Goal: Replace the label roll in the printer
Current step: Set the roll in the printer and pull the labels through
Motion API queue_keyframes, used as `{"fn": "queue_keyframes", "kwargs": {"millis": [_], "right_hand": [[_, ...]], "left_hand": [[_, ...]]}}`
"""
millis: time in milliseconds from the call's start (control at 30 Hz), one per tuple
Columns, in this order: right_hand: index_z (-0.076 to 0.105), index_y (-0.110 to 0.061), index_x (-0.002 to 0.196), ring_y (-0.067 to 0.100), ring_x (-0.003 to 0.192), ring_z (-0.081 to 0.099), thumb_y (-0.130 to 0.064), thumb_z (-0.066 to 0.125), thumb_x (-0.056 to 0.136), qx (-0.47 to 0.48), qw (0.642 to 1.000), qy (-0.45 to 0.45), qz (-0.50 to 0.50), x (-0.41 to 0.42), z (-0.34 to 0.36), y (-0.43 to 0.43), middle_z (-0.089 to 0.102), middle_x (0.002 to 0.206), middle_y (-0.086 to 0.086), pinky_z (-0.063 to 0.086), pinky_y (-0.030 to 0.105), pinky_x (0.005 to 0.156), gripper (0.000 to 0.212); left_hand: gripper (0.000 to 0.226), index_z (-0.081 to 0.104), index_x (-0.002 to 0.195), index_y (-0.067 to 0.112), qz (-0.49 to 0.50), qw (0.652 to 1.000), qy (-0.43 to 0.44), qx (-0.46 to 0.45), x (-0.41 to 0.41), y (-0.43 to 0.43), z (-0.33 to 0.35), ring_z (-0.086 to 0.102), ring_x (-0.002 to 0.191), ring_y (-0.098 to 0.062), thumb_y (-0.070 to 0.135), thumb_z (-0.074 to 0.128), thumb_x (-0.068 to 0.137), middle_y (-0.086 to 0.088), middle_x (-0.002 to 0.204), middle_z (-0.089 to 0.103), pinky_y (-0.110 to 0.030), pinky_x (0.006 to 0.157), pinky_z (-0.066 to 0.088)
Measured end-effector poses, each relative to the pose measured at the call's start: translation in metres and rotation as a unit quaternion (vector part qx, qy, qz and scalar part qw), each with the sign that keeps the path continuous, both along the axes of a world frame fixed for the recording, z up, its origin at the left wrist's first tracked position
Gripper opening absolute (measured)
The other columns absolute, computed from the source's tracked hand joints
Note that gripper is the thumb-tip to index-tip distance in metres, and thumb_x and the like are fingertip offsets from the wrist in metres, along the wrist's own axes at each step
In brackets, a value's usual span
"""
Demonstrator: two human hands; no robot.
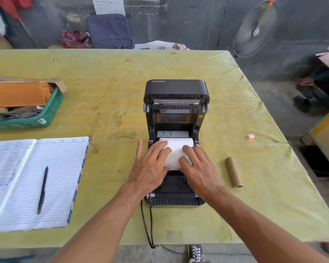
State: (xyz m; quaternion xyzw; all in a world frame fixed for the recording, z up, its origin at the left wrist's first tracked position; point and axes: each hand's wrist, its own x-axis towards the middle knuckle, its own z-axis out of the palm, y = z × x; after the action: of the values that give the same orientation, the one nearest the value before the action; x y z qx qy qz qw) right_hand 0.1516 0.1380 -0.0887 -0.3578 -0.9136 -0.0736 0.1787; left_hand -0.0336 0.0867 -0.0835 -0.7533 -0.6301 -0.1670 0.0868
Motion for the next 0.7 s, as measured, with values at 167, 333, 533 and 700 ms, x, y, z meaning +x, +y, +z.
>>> {"fn": "queue_keyframes", "kwargs": {"millis": [167, 333, 533, 700], "right_hand": [[0.064, -0.003, 0.078, 0.036, 0.089, 0.056, 0.001, 0.079, 0.069, 0.024, 1.000, 0.012, -0.015, -0.001, 0.003, -0.010, 0.062, 0.110, 0.021, 0.041, 0.045, 0.104, 0.018], [0.066, 0.000, 0.066, 0.037, 0.088, 0.064, 0.010, 0.081, 0.059, 0.047, 0.999, -0.007, -0.021, 0.002, 0.009, -0.027, 0.066, 0.106, 0.025, 0.050, 0.051, 0.100, 0.020], [0.067, -0.010, 0.062, 0.033, 0.092, 0.057, -0.008, 0.096, 0.043, -0.026, 0.987, -0.092, -0.128, -0.006, 0.004, -0.041, 0.061, 0.106, 0.013, 0.051, 0.051, 0.082, 0.034], [0.067, -0.009, 0.066, 0.030, 0.088, 0.047, -0.010, 0.088, 0.063, -0.005, 0.988, -0.066, -0.136, -0.012, 0.000, -0.033, 0.057, 0.098, 0.011, 0.047, 0.047, 0.073, 0.022]], "left_hand": [[0.054, 0.059, 0.118, 0.014, 0.000, 1.000, -0.007, 0.009, 0.002, -0.003, -0.002, 0.050, 0.133, -0.025, 0.017, 0.085, 0.070, -0.007, 0.136, 0.058, -0.066, 0.113, 0.022], [0.038, 0.062, 0.112, 0.013, -0.029, 0.999, -0.006, 0.029, 0.000, -0.018, -0.008, 0.049, 0.133, -0.027, 0.006, 0.077, 0.077, -0.011, 0.138, 0.058, -0.069, 0.110, 0.025], [0.034, 0.062, 0.113, 0.011, -0.058, 0.997, 0.030, 0.027, -0.005, -0.028, -0.009, 0.049, 0.134, -0.026, 0.004, 0.073, 0.082, -0.012, 0.138, 0.057, -0.069, 0.112, 0.022], [0.040, 0.064, 0.113, 0.012, -0.055, 0.997, 0.034, 0.040, -0.009, -0.021, -0.002, 0.053, 0.130, -0.023, -0.001, 0.074, 0.077, -0.009, 0.136, 0.060, -0.067, 0.111, 0.022]]}}
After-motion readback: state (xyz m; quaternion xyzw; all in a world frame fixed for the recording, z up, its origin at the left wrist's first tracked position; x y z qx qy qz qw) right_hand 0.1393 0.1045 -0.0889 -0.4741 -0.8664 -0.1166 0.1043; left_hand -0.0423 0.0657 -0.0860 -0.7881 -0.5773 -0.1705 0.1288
